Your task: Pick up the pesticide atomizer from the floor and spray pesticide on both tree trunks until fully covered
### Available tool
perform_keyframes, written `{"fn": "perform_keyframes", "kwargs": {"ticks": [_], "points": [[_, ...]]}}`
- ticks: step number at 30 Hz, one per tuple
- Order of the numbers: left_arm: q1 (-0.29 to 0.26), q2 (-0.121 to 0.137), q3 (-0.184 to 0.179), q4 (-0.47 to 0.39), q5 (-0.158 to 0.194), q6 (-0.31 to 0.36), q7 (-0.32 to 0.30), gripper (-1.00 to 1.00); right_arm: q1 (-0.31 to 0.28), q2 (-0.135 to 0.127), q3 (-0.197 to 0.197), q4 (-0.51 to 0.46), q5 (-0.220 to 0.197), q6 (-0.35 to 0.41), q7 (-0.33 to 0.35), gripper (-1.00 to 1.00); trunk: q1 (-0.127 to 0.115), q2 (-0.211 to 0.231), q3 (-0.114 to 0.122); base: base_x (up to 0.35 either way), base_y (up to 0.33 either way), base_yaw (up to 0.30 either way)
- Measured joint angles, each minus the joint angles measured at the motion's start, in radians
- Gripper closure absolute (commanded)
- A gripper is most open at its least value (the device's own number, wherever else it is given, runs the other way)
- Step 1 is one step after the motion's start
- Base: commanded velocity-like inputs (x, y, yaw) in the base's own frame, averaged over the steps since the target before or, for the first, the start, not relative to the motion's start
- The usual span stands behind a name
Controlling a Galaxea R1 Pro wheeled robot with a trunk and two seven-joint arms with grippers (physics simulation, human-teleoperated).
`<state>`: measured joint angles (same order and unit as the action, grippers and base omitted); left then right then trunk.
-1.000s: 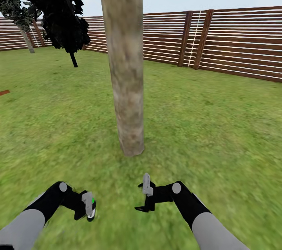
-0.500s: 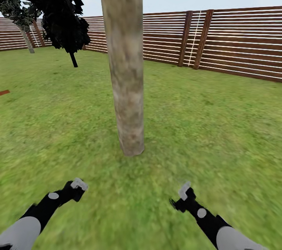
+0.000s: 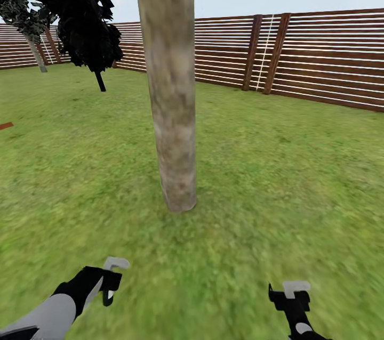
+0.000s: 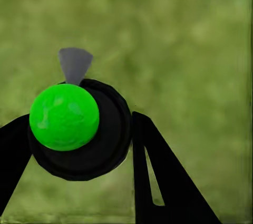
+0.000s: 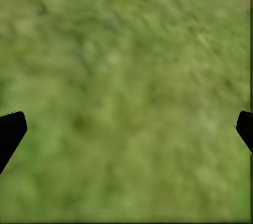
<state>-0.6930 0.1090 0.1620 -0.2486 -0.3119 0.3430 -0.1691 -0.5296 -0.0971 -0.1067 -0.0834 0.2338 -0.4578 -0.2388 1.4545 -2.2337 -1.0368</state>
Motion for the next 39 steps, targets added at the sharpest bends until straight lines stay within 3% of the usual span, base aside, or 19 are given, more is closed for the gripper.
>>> {"fn": "perform_keyframes", "kwargs": {"ticks": [2,8,13,17,23,34,37,39], "points": [[-0.012,-0.010,-0.002,-0.026,0.003,0.069,-0.001,1.00,0.002,-0.003,0.000,0.003,0.000,-0.001,-0.002,-1.00,0.000,0.000,0.000,0.000,0.000,-0.030],[-0.019,-0.025,-0.006,-0.089,-0.002,0.189,-0.002,1.00,0.005,-0.004,0.000,0.006,0.000,0.000,-0.003,-1.00,0.000,0.000,0.000,0.021,0.000,-0.257],[-0.020,-0.028,-0.004,-0.099,0.001,0.189,-0.003,1.00,0.006,-0.002,0.000,0.007,0.001,0.001,-0.002,-1.00,-0.001,0.000,0.000,0.283,0.000,-0.225],[-0.016,-0.027,-0.003,-0.150,0.001,0.194,-0.001,1.00,0.006,0.000,0.001,0.007,0.002,0.001,-0.002,-1.00,-0.001,0.000,0.000,0.333,-0.004,-0.028],[-0.020,-0.032,-0.003,-0.160,0.002,0.197,0.000,1.00,0.007,0.000,0.001,0.007,0.002,0.001,-0.003,-1.00,0.000,0.000,0.000,0.269,-0.136,-0.002],[-0.019,-0.041,-0.005,-0.209,0.002,0.200,0.000,1.00,0.007,-0.003,0.001,0.007,0.002,0.001,-0.002,-1.00,0.000,0.000,0.000,-0.041,-0.141,-0.192],[-0.053,-0.057,-0.004,-0.212,0.007,0.215,0.000,1.00,0.008,-0.003,0.001,0.007,0.002,0.001,-0.002,-1.00,0.000,0.000,0.000,-0.001,-0.001,-0.272],[-0.077,-0.087,-0.004,-0.211,0.008,0.231,0.000,1.00,0.007,-0.003,0.001,0.007,0.001,0.001,-0.003,-1.00,0.000,0.000,0.000,0.000,0.000,-0.269]]}}
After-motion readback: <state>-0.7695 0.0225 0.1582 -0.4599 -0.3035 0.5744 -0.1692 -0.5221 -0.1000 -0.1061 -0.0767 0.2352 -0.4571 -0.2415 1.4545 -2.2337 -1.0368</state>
